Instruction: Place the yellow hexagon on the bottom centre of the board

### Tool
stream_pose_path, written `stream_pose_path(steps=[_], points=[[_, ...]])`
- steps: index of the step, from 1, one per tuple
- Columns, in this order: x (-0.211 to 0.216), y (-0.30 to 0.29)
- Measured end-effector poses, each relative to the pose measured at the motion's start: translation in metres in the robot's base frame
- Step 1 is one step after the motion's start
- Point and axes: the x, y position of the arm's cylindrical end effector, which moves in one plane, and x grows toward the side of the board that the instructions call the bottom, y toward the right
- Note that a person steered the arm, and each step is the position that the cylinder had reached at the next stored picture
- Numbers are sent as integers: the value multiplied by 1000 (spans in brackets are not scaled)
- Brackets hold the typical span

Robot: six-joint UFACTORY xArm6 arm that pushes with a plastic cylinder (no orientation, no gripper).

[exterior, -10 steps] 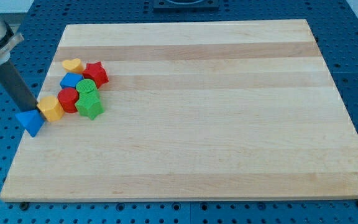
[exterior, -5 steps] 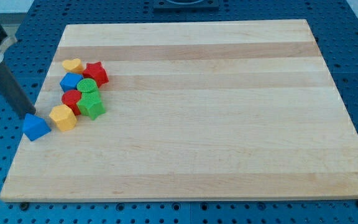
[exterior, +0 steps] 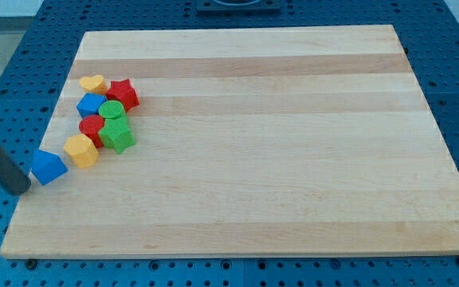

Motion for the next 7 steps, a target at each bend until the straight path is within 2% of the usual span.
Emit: stream_pose_path(steps=[1,2,3,4,5,6,7], points=[[-37,0],[-50,30],[-49,89],[-51,93],[-51,44],[-51,42],[-51,97]])
